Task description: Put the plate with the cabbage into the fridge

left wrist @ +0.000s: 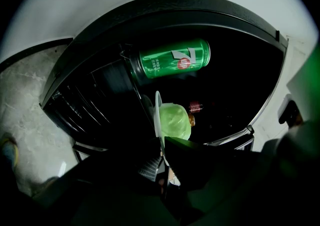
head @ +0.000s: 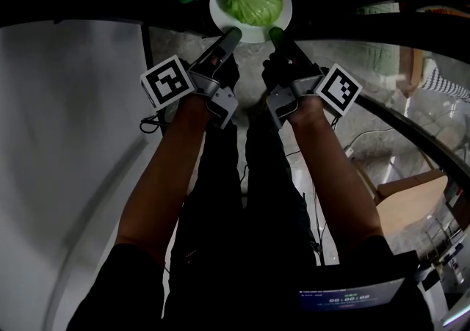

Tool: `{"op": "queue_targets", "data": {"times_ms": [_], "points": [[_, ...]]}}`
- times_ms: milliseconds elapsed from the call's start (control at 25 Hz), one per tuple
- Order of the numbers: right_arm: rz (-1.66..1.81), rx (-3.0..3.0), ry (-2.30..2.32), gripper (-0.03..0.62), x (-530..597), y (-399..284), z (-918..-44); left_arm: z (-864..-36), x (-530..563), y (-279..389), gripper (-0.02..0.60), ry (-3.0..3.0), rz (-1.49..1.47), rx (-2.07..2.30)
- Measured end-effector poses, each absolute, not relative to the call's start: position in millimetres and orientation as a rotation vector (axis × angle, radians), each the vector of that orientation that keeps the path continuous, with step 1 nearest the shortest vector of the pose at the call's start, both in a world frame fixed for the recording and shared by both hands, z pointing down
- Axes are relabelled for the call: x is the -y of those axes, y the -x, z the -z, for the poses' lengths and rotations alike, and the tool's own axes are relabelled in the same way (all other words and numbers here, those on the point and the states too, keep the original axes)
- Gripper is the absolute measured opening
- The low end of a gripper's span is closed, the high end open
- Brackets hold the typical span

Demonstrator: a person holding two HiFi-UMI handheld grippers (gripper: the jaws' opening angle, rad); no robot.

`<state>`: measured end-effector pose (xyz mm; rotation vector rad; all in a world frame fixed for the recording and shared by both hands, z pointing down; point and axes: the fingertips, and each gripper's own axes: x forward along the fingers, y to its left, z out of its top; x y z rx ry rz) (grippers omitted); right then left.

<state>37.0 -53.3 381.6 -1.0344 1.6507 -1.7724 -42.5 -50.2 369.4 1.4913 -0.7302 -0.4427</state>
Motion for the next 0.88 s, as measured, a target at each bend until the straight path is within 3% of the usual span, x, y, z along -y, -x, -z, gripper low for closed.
{"op": "queue_targets", "data": {"times_ms": [880], "points": [[1.723, -1.646, 1.048, 0.017, 55.8, -37.9, -379.0, -371.1, 50.6, 44.6, 0.02, -1.479, 0.467, 0.762]]}}
